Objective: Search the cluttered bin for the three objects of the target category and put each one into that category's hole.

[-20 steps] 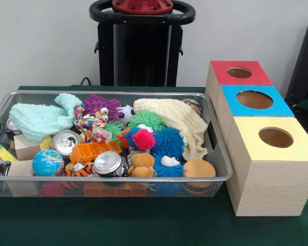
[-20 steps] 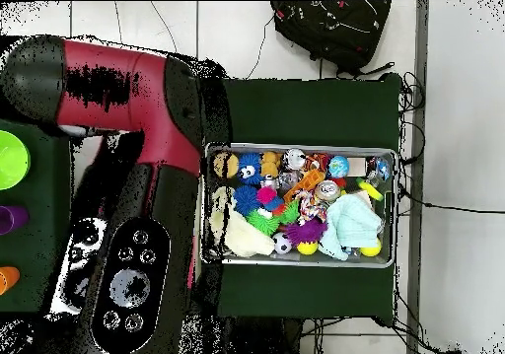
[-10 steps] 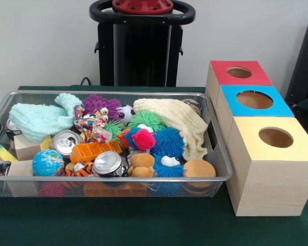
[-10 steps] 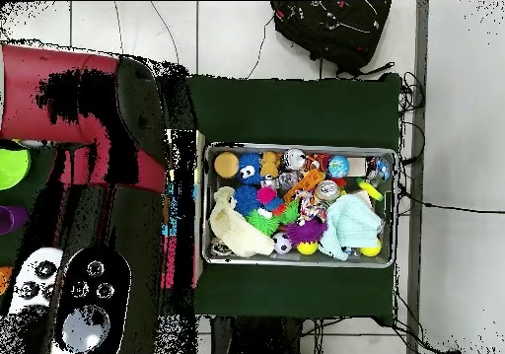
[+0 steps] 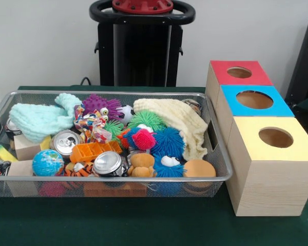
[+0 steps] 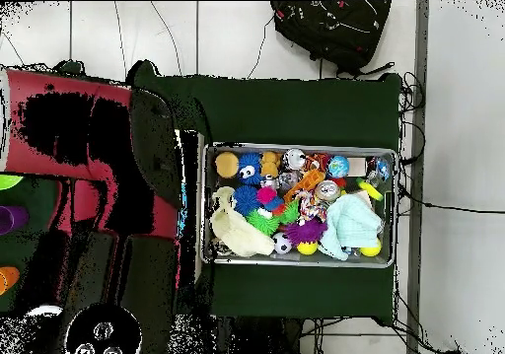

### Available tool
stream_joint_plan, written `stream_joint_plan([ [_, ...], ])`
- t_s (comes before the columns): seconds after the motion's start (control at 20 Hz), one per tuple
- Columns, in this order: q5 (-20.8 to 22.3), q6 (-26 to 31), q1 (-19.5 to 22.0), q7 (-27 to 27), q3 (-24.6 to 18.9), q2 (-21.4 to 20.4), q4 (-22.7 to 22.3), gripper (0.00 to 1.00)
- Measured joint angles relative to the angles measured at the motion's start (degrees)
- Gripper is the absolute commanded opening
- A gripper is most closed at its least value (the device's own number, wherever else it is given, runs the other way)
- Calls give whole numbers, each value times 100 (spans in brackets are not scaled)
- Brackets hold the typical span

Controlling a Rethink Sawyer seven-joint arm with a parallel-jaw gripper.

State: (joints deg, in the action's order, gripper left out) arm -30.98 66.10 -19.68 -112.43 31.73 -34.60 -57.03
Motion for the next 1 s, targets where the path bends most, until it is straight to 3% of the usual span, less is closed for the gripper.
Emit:
stream_joint_plan([
  [0.4,15,-613,134,0,-267,-141,-716,0],
  [1.0,181,-616,420,0,-375,68,-821,0],
])
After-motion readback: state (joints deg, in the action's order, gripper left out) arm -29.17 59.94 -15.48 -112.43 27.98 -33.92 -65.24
